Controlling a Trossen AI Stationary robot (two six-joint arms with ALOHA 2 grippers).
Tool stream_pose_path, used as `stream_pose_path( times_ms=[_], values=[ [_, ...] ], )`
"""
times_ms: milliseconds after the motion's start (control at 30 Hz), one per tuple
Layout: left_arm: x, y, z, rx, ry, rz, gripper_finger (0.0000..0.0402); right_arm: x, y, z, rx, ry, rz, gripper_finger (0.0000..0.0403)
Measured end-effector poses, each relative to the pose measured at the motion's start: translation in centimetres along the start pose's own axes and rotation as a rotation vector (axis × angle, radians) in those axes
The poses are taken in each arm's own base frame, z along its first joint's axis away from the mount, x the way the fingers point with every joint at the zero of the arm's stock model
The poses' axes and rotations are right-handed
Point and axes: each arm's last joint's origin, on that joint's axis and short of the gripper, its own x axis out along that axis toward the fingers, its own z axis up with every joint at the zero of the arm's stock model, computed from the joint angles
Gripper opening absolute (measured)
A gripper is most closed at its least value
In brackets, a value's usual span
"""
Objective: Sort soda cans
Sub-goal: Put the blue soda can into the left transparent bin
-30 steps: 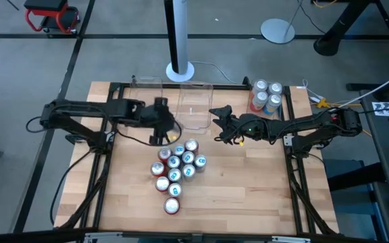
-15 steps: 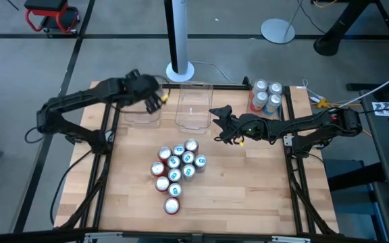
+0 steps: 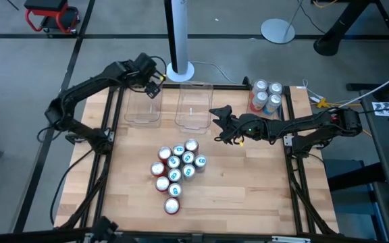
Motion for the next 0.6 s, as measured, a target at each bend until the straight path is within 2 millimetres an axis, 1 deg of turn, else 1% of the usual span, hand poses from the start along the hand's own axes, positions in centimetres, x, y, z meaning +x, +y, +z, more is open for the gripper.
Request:
stream_pose_path(
  times_ms=[167,300,533,600],
  values=[
    [2.4,-0.6,0.9,0.017,0.018,0.003,0.0247,0.0,0.0,0.0,0.000,0.000,0.000,0.0381],
    [4.2,-0.8,0.8,0.034,0.080,0.005,0.0247,0.0,0.1,0.0,-0.003,0.001,0.006,0.0381],
    [6.4,-1.1,1.4,0.039,0.081,0.009,0.0247,0.0,0.2,0.0,-0.008,0.002,0.017,0.0381],
    [7.0,-1.2,1.5,0.039,0.092,-0.018,0.0247,0.0,0.2,0.0,-0.010,0.002,0.021,0.0381]
  ],
)
